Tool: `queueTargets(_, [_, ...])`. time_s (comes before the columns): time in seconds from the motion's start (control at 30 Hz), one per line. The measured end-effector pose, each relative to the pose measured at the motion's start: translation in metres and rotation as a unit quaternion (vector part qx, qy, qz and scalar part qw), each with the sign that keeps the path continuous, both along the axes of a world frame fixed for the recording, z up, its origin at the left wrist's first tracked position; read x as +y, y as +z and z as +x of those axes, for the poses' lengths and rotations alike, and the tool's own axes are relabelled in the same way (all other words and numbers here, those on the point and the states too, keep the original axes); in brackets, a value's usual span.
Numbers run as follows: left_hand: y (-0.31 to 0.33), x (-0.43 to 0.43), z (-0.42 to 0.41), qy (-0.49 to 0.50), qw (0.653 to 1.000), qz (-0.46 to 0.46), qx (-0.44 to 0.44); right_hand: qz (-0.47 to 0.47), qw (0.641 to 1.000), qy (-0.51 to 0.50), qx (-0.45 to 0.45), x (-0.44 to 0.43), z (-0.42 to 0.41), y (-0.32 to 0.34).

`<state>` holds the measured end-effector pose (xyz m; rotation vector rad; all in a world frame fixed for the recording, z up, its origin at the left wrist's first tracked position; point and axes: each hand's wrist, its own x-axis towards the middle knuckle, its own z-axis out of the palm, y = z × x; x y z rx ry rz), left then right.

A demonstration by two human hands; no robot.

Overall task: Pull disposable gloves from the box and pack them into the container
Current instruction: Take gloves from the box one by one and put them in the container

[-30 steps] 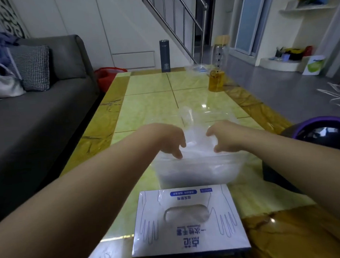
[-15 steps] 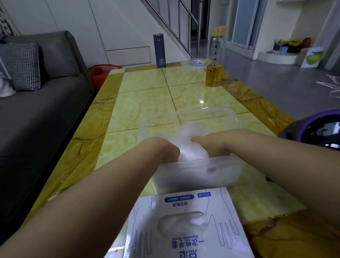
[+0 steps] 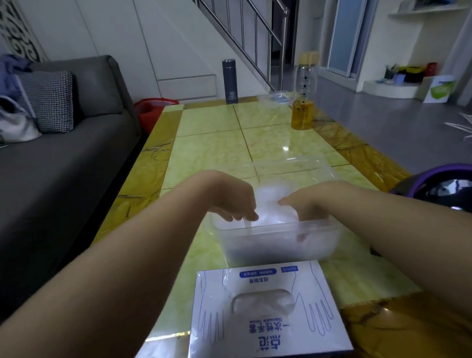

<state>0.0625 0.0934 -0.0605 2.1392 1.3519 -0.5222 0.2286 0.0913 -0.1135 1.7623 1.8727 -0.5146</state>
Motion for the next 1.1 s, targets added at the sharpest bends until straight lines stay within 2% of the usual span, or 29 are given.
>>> queueTargets(0.07, [0.010,-0.002,-0.012,0.023,0.997,0.034,-0.071,0.065,0.998,0.006,0.011,-0.011,-0.001,0.020])
queueTargets(0.13, [0.017,-0.010,-0.033,0.061,0.985,0.018,-0.158,0.156,0.986,0.045,0.041,-0.029,-0.006,0.045])
queueTargets(0.2, [0.020,-0.024,-0.054,0.083,0.974,0.021,-0.212,0.248,0.960,0.078,0.101,-0.052,-0.013,0.061])
queueTargets(0.27, [0.017,-0.038,-0.071,0.101,0.961,0.062,-0.251,0.320,0.924,0.117,0.174,-0.078,-0.022,0.070])
queueTargets(0.3, [0.015,-0.045,-0.078,0.111,0.953,0.086,-0.268,0.330,0.912,0.139,0.199,-0.091,-0.027,0.070])
queueTargets(0.37, [0.008,-0.062,-0.088,0.124,0.944,0.123,-0.281,0.279,0.915,0.188,0.222,-0.116,-0.037,0.060])
queueTargets(0.43, [-0.002,-0.081,-0.094,0.116,0.955,0.119,-0.246,0.200,0.935,0.230,0.184,-0.132,-0.045,0.037])
queueTargets(0.5, [-0.013,-0.096,-0.093,0.078,0.980,0.087,-0.159,0.144,0.950,0.250,0.122,-0.136,-0.051,0.012])
queueTargets(0.57, [-0.029,-0.109,-0.088,0.022,0.996,0.065,-0.055,0.137,0.949,0.268,0.089,-0.136,-0.056,-0.005])
queueTargets(0.63, [-0.043,-0.119,-0.082,-0.010,0.998,0.070,0.001,0.156,0.943,0.281,0.084,-0.133,-0.059,-0.014])
queueTargets(0.8, [-0.053,-0.124,-0.080,-0.030,0.995,0.096,0.017,0.202,0.939,0.241,0.139,-0.131,-0.067,-0.027])
queueTargets(0.9, [-0.053,-0.126,-0.080,-0.032,0.995,0.096,0.022,0.236,0.931,0.249,0.127,-0.133,-0.068,-0.032])
queueTargets(1.1, [-0.054,-0.126,-0.081,-0.033,0.994,0.098,0.018,0.241,0.921,0.272,0.140,-0.140,-0.061,-0.018])
